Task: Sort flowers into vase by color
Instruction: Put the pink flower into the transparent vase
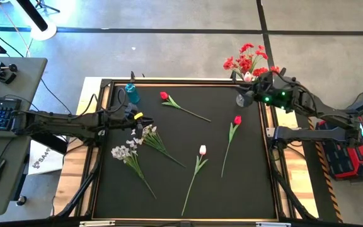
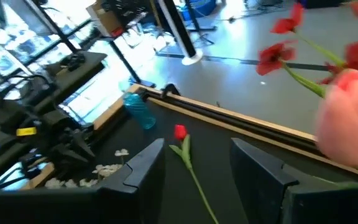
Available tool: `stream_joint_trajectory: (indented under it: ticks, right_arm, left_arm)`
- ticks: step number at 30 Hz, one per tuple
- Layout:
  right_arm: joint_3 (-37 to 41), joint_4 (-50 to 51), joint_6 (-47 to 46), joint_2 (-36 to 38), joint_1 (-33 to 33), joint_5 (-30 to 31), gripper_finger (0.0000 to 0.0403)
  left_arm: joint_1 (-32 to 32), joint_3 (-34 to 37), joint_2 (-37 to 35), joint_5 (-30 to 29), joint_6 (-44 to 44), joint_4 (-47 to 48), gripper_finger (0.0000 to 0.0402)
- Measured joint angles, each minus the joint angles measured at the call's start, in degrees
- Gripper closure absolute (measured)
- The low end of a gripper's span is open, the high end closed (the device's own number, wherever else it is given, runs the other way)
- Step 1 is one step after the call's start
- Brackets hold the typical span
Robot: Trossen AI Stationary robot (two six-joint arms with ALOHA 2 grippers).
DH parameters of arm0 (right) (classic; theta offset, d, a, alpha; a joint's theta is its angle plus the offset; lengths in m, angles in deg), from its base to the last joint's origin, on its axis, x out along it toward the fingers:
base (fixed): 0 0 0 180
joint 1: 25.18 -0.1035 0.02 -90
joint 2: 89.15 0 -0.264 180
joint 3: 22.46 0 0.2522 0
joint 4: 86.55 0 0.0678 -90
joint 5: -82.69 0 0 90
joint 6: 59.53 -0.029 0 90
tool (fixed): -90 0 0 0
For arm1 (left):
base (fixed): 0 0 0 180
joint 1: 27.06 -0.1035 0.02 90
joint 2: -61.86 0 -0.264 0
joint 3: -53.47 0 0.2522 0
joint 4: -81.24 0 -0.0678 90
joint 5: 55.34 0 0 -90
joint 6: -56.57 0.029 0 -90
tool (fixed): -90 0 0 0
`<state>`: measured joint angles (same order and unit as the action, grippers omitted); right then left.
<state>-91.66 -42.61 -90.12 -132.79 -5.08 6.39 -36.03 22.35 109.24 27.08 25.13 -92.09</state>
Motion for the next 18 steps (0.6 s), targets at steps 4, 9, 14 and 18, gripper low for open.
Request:
stream_joint_trajectory:
  ticks: [4, 9, 14, 18]
  right_arm:
    - [0.0, -2.9, 1.0, 0.0, 0.0, -4.3, 0.0237]
    - [0.0, -4.8, 1.7, -0.2, 0.0, -10.4, 0.0237]
    - [0.0, -6.1, 2.6, -1.1, 0.0, -17.9, 0.0237]
    - [0.0, -7.4, 3.7, -1.9, 0.0, -23.8, 0.0237]
  left_arm:
    - [0.0, 0.0, 0.0, 0.0, 0.0, 0.0, 0.0328]
    - [0.0, 0.0, 0.0, 0.0, 0.1, 0.0, 0.0328]
    - [0.0, 0.0, 0.0, 0.0, 0.2, 0.0, 0.0328]
    - [0.0, 0.0, 0.0, 0.0, 0.1, 0.0, 0.0328]
